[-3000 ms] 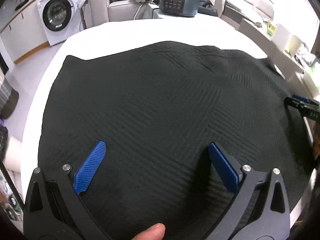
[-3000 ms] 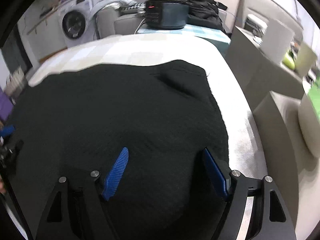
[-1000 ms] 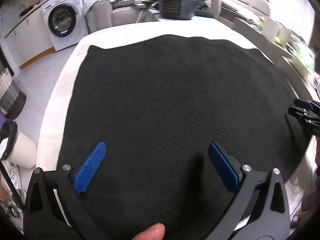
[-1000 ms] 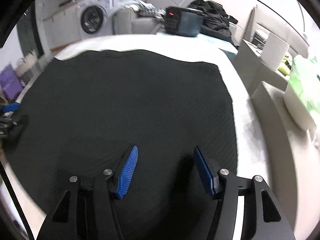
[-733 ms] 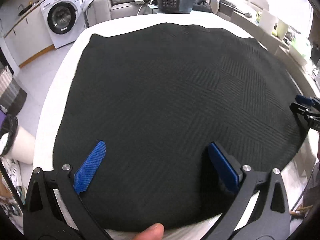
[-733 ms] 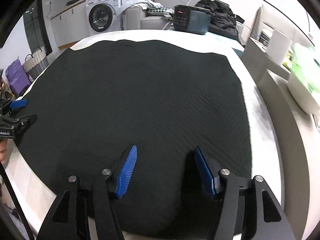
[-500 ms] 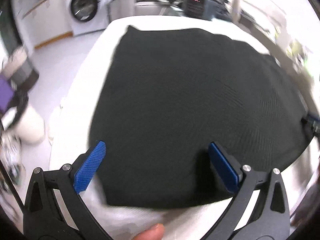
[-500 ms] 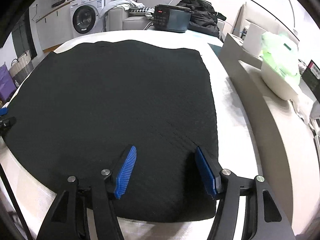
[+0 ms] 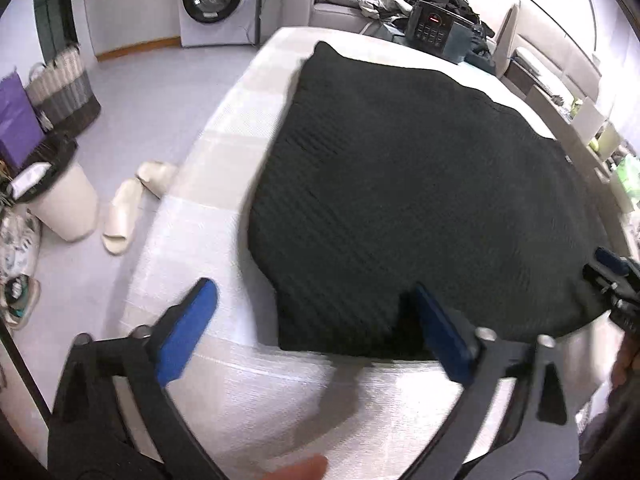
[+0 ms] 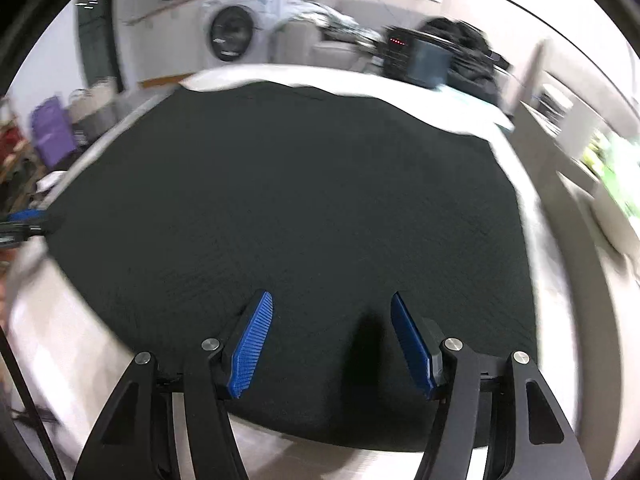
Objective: Fold small clothes
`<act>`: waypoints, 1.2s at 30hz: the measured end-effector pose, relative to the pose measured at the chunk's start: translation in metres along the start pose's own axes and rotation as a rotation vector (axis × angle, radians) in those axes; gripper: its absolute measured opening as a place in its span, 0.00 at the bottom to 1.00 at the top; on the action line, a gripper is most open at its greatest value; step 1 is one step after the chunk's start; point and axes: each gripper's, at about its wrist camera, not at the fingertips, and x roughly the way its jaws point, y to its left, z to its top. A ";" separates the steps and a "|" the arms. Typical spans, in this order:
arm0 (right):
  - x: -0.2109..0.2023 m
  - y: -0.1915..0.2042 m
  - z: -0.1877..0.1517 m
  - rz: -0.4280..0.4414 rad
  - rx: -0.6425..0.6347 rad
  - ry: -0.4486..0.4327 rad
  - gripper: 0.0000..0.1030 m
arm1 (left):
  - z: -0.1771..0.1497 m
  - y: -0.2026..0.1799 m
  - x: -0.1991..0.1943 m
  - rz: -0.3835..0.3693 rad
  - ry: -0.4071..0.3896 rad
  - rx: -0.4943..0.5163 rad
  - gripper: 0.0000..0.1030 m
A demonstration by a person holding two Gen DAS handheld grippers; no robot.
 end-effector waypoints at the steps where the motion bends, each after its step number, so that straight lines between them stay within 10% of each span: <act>1: 0.000 0.013 0.003 0.044 -0.019 -0.002 0.62 | -0.004 0.000 -0.003 -0.017 -0.005 -0.006 0.82; 12: 0.000 0.116 0.021 0.263 -0.217 -0.020 0.64 | 0.002 -0.002 -0.019 -0.110 -0.065 -0.022 0.14; 23: 0.026 0.214 0.030 0.368 -0.433 -0.002 0.70 | 0.008 0.010 -0.036 -0.179 -0.067 -0.049 0.12; 36: 0.048 0.248 0.046 0.322 -0.539 -0.022 0.70 | 0.006 0.086 -0.057 -0.047 -0.134 -0.166 0.11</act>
